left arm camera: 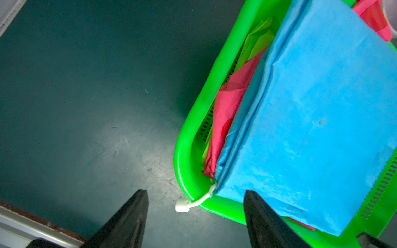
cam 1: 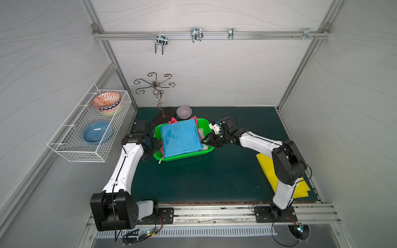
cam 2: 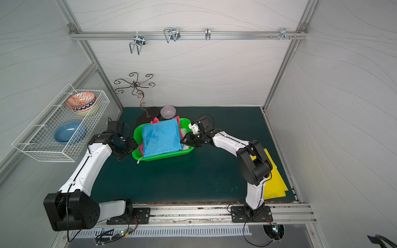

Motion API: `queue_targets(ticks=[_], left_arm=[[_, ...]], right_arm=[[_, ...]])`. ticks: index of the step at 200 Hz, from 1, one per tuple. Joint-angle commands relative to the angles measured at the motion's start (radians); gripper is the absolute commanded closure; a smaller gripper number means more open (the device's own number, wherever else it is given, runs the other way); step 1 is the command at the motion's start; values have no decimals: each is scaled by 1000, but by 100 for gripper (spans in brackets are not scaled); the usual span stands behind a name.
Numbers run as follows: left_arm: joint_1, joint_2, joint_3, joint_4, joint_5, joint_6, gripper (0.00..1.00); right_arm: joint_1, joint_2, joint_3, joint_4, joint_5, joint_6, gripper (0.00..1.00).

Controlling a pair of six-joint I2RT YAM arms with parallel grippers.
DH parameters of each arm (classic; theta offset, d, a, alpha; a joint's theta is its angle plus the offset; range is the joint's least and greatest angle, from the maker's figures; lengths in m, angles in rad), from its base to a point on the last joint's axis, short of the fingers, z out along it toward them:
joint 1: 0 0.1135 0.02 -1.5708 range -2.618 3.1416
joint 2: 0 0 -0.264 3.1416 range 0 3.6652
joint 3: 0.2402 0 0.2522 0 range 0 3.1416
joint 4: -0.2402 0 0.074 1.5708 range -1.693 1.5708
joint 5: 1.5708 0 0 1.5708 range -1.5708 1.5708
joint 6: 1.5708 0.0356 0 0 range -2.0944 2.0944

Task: Put the folded raincoat in the basket
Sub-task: Place the raincoat in the basket, then move the basket to the center of the board.

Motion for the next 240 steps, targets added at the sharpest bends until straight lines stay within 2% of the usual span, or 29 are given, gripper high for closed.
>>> queue_targets(ticks=[1, 32, 46, 60, 81, 122, 148, 169, 195, 208, 225, 240], left_arm=[[7, -27, 21, -58, -18, 34, 24], [7, -80, -17, -85, -35, 58, 16], [7, -103, -40, -103, -69, 39, 11], [7, -122, -53, -129, -98, 14, 1], [7, -146, -69, -142, -130, 13, 0], [6, -151, -68, -176, -185, 44, 0], [7, -168, -74, -177, -192, 47, 0], [7, -184, -81, -169, -175, 33, 0], [1, -196, -82, -164, -123, 12, 0], [-58, -198, -74, -128, -74, 39, 0], [-218, -173, -31, -128, -186, -15, 0], [-297, -153, -11, -97, -171, -51, 0]], right_arm=[[-4, -107, -18, -115, 144, -132, 50], [-4, -167, -6, -249, 404, -262, 45], [-4, -157, 9, -285, 446, -301, 43], [2, -137, 33, -314, 476, -326, 39], [21, -66, 104, -362, 557, -342, 31], [47, 88, 227, -394, 566, -324, 30], [30, 155, 244, -416, 593, -285, 30], [-8, 154, 207, -443, 615, -238, 30], [-48, 41, 31, -382, 632, -173, 31], [-49, -12, -40, -366, 644, -149, 31], [-52, -66, -110, -357, 629, -104, 31], [-57, -118, -165, -327, 582, -77, 31]])
